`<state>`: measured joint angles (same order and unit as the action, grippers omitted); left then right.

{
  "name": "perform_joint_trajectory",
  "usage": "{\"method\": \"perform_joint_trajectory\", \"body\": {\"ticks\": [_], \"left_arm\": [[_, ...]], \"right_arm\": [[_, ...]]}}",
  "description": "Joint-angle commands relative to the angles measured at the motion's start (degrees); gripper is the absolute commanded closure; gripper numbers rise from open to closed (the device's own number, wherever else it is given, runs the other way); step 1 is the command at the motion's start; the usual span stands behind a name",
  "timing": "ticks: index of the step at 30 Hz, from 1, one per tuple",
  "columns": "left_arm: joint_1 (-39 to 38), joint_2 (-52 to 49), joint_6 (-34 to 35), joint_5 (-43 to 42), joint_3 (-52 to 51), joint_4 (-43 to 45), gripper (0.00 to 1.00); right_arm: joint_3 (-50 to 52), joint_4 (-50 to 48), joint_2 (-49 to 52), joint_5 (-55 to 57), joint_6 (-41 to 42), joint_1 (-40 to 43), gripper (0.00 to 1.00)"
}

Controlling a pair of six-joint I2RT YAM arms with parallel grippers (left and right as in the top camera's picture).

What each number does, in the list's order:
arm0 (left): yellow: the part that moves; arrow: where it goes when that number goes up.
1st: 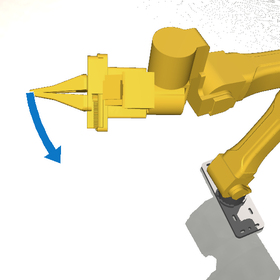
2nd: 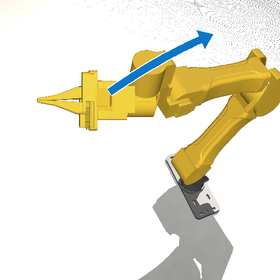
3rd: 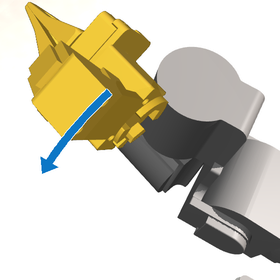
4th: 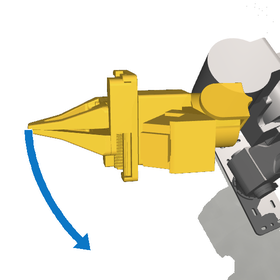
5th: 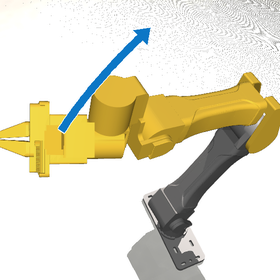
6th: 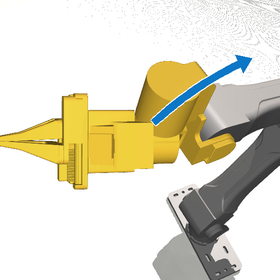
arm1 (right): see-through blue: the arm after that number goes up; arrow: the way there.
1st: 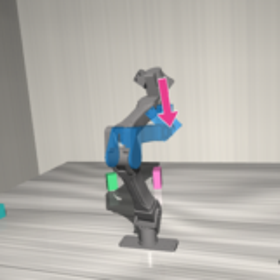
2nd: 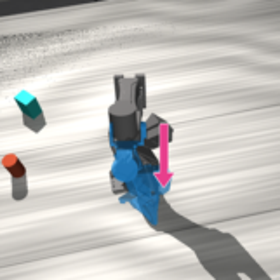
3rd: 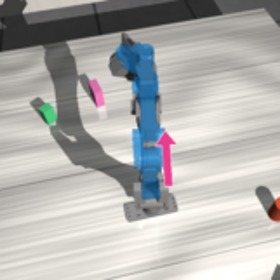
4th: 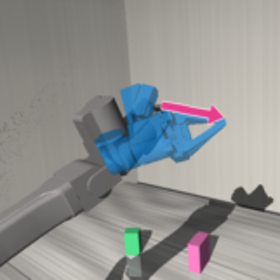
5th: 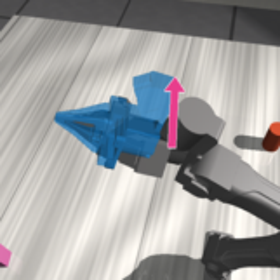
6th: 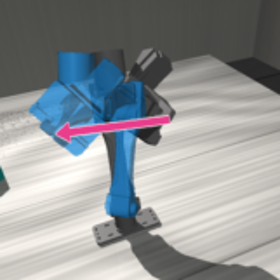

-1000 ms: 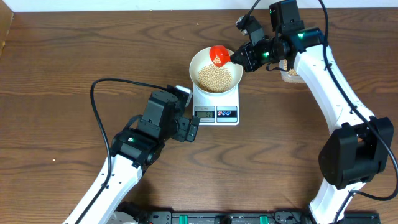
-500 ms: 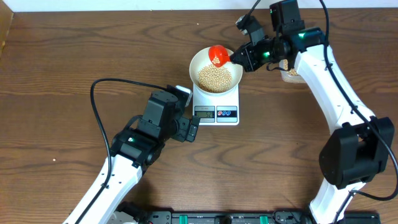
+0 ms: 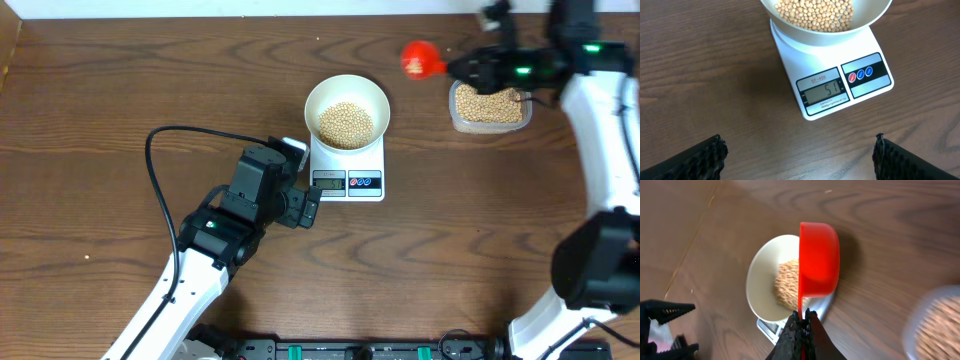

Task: Scoop item into bowl and weigh 50g on scale
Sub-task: 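Carry the red scoop back to the soybean tub with the right gripper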

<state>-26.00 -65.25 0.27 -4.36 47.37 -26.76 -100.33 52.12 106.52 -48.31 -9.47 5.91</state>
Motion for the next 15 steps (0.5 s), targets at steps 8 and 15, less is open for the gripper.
{"method": "perform_joint_trajectory", "body": {"ticks": [8,15], "left_arm": [[-0.07,-0.24,0.90,-0.13,-0.13,-0.13,0.05],[-0.07,-0.24,0.90,-0.13,-0.13,-0.13,0.04]], "right_arm": [[-1.25,9.09,-3.32,26.23,-0.44,5.57,0.99],[-1.22,10.43,-3.28,46.14,1.18,0.61,0.99]]}}
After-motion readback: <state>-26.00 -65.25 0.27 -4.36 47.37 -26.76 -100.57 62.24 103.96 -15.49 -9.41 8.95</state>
